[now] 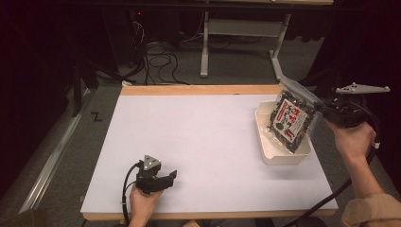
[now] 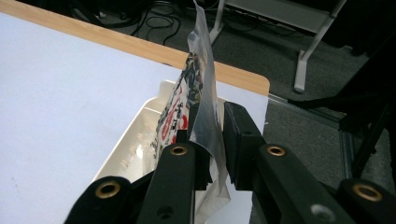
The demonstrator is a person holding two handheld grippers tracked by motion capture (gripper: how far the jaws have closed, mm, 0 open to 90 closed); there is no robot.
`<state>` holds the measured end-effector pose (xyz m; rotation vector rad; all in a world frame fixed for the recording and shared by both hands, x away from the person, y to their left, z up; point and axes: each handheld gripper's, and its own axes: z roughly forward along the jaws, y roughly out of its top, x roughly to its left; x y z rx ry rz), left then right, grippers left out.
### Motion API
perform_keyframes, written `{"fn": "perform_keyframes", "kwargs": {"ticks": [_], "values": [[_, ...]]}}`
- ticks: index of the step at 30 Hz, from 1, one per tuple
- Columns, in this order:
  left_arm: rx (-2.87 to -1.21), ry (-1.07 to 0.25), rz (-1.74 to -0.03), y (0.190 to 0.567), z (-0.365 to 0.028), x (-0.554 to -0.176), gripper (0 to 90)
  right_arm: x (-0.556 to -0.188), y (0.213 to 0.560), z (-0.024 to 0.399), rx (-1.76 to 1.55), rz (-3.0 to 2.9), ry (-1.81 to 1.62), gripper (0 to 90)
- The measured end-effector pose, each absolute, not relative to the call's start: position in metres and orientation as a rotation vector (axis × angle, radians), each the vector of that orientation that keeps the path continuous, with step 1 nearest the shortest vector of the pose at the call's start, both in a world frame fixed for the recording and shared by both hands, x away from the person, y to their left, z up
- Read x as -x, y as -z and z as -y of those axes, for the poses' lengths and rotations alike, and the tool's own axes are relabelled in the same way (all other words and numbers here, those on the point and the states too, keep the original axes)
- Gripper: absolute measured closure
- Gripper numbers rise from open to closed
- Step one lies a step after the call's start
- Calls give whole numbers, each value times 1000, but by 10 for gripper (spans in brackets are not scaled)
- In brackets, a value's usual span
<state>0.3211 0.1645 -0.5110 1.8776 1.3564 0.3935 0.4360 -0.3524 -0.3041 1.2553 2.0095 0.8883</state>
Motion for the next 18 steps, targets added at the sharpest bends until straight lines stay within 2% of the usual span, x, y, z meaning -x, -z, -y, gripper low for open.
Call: {"fn": "perform_keyframes", "kwargs": {"ticks": [10, 18], "values": [[-1883, -390, -1355, 511, -164, -321, 323, -441, 308, 363, -1336, -1977, -856, 768], [-1885, -390, -1354, 511, -164, -321, 323, -442, 310, 373, -1383, -1955, -859, 644]]}}
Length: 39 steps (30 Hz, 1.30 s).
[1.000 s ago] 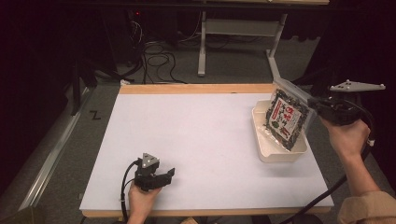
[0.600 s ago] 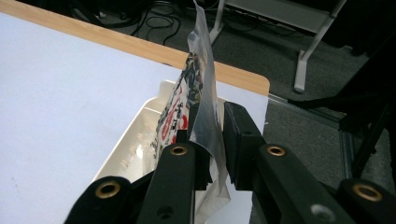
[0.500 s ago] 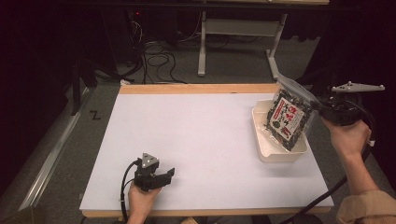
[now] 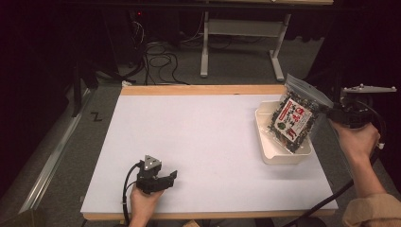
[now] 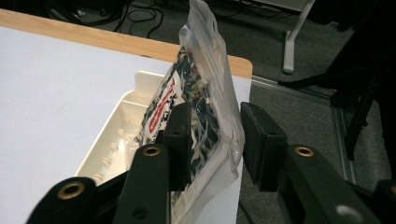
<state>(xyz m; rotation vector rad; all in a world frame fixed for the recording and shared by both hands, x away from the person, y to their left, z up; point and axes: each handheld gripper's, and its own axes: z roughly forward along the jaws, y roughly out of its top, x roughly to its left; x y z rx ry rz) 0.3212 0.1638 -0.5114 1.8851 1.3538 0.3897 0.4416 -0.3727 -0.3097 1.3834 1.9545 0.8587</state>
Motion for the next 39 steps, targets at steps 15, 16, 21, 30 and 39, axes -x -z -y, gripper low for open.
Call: {"fn": "perform_keyframes", "kwargs": {"ticks": [15, 16, 21, 30, 39], "values": [[-1899, -385, -1356, 513, -162, -322, 323, -429, 304, 385, -1368, -1902, -931, 539], [-1899, -385, -1356, 513, -162, -322, 323, -428, 303, 384, -1361, -1906, -936, 536], [-1889, -386, -1360, 513, -163, -322, 323, -422, 299, 383, -1333, -1889, -960, 525], [-1889, -387, -1359, 512, -163, -322, 323, -405, 292, 364, -1244, -1932, -1024, 508], [-1885, -391, -1353, 512, -163, -321, 323, -384, 286, 339, -1143, -2015, -1181, 500]]}}
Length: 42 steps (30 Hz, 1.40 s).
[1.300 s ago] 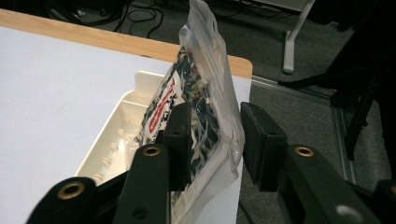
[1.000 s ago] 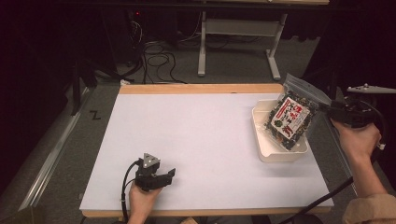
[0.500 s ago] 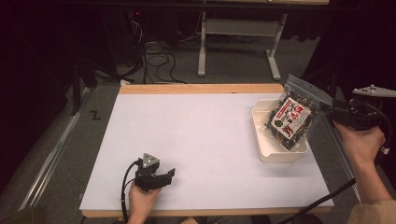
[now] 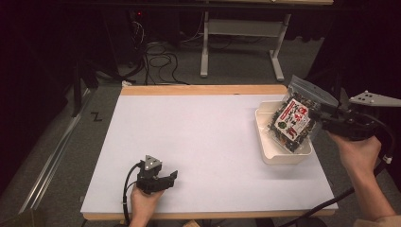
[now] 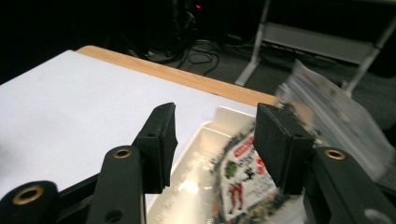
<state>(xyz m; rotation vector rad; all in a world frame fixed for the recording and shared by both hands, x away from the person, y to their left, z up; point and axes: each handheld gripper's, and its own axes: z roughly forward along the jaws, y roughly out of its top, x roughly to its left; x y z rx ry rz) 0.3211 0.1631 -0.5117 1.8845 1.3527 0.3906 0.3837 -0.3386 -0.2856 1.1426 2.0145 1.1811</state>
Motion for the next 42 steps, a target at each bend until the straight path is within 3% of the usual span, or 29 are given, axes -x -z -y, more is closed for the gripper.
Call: {"fn": "perform_keyframes", "kwargs": {"ticks": [10, 22, 42], "values": [[-1899, -381, -1328, 511, -158, -325, 323, -365, 288, 309, -1003, -2045, -1216, 517], [-1894, -379, -1319, 510, -157, -326, 323, -354, 311, 292, -990, -2118, -1292, 476], [-1896, -384, -1327, 510, -158, -324, 322, -343, 331, 289, -980, -2169, -1346, 412]]}}
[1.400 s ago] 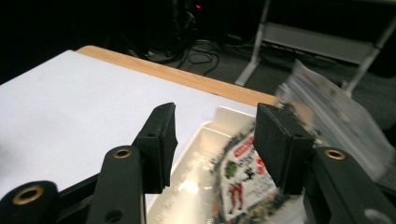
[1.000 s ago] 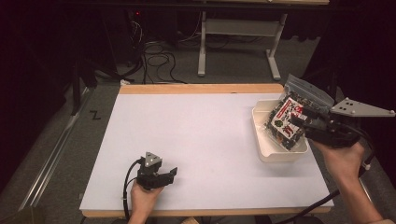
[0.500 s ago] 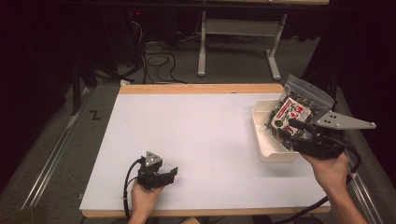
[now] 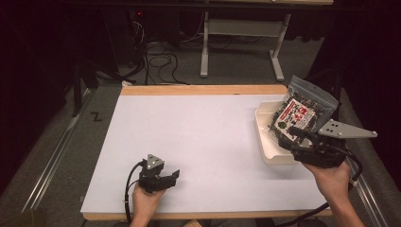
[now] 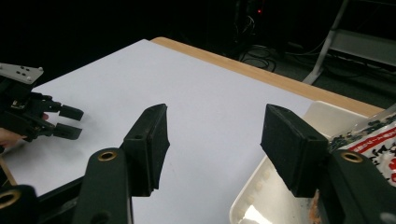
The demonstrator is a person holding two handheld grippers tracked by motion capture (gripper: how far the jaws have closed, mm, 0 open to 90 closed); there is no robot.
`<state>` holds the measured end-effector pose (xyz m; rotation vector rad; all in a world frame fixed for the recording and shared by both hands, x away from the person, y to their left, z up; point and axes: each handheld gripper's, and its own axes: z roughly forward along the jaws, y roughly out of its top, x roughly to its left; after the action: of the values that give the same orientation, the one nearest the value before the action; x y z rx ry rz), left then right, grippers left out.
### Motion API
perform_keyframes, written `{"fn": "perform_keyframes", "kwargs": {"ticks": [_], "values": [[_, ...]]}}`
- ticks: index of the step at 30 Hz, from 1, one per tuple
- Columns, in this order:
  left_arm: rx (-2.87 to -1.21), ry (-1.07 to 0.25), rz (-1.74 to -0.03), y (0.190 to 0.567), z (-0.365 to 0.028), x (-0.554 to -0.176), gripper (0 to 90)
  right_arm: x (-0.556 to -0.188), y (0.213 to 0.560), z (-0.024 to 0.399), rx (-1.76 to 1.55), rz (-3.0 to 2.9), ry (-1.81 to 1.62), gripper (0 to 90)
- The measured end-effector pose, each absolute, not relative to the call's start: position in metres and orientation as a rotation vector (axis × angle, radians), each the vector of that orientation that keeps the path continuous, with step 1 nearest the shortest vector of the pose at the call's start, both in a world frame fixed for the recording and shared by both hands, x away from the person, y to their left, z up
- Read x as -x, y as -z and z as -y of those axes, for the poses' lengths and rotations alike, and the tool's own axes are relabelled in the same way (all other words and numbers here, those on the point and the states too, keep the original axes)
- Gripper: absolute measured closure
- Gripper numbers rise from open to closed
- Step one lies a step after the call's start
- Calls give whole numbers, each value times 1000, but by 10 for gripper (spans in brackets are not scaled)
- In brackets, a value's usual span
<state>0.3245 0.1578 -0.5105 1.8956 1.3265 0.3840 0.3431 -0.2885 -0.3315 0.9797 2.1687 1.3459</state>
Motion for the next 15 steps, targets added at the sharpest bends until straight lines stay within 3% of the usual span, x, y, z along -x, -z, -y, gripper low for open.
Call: {"fn": "perform_keyframes", "kwargs": {"ticks": [15], "values": [[-1897, -374, -1330, 511, -158, -325, 323, -337, 356, 274, -1029, -2193, -1357, 329]]}}
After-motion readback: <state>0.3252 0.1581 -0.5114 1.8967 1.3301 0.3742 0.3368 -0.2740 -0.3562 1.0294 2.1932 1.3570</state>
